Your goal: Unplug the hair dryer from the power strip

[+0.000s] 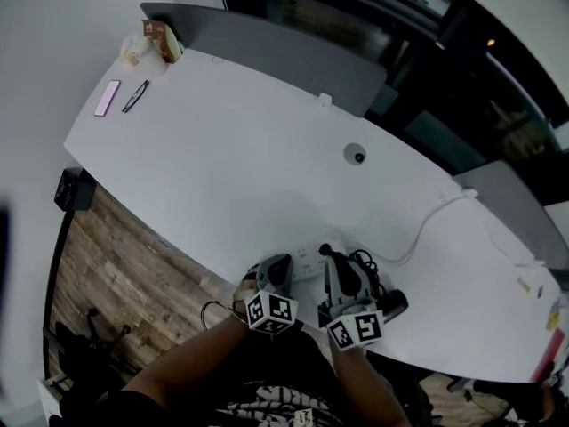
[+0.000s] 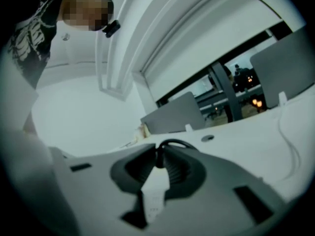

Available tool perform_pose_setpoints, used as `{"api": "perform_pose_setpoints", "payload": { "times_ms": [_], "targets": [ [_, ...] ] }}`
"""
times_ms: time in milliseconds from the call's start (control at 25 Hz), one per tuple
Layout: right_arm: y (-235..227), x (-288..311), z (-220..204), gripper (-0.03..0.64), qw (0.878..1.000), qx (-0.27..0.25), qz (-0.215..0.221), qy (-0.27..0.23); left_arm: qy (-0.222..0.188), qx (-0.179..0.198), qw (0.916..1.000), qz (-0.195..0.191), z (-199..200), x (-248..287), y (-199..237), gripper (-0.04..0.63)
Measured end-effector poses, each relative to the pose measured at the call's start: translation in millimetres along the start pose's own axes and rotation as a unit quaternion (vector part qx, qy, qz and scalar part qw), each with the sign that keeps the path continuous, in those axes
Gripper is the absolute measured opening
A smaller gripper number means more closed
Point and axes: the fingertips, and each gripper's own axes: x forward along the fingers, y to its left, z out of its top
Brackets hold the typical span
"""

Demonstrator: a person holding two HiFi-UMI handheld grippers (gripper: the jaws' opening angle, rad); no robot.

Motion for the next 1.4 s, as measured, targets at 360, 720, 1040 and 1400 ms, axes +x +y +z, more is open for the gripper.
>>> {"api": "perform_pose_setpoints", "payload": {
  "times_ms": [360,720,1040,1400],
  "targets": [
    [-70,-16,-13,0.069,0.997,-0.013,-0.066,0.043,-0.005,0.012,0.9997,0.023,2,23,47,0.028],
    [-66,-25,-60,0.155,0.974,0.067,-0.029,0.216,-0.03,-0.061,0.9971,0.032,15,-8,65,0.028],
    [24,-87,77,0.065,0.983,-0.169,0.039,0.061,-0.287,-0.13,0.949,-0.011,179,-168,76,0.028],
    [69,-104,201,0.041,0.971,-0.224,0.057,-0.052,-0.371,-0.099,0.923,0.021,253,-273,78,0.028]
  ]
}}
